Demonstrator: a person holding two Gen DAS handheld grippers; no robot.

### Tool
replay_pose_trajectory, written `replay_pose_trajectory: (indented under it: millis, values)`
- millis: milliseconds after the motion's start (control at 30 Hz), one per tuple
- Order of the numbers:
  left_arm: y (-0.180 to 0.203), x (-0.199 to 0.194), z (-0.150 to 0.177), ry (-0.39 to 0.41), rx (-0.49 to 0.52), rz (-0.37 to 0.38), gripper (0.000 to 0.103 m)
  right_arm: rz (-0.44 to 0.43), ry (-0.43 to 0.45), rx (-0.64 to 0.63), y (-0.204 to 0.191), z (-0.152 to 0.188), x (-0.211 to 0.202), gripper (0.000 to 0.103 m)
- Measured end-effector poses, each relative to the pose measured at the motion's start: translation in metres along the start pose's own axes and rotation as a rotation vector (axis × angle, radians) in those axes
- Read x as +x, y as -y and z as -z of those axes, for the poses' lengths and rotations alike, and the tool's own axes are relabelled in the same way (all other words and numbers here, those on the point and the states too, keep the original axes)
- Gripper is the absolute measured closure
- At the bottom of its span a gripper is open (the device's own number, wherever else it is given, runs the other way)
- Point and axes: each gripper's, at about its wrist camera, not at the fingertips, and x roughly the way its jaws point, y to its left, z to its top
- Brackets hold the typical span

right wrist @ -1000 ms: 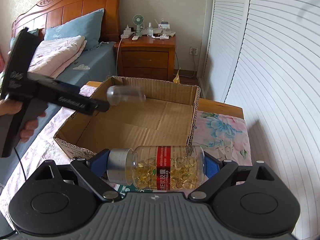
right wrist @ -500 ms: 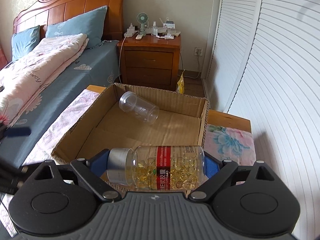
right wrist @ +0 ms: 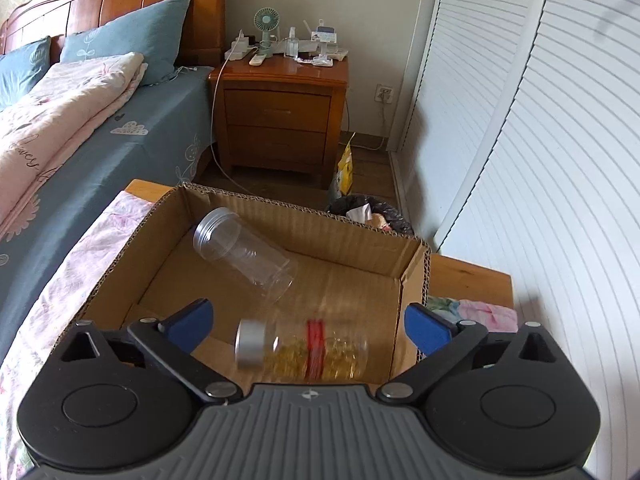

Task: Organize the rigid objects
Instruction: 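Open the right tool to drop the capsule bottle into the box, then move left tool to the red-and-black toy cube while right approaches the card package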

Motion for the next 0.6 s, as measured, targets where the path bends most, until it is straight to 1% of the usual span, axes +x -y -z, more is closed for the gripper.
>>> replay_pose_trajectory:
  millis: [167,300,467,600]
  values:
    - [0.007,-0.004,0.002,-0.002,0.003,0.015,0.002,-0.024,0.043,0.015,0.003,0.012,-0.031,0.000]
    - [0.016,-0.007,0.005,-0.005,0.016,0.026,0.002,-0.030,0.078,0.022,0.005,0.033,-0.057,0.000]
    - [0.024,-0.009,0.010,-0.014,0.030,0.023,0.002,-0.017,0.090,0.049,0.008,0.071,-0.077,0.000]
    - [0.029,-0.009,0.015,-0.032,0.039,0.024,0.002,0.002,0.072,0.093,0.011,0.110,-0.085,0.000]
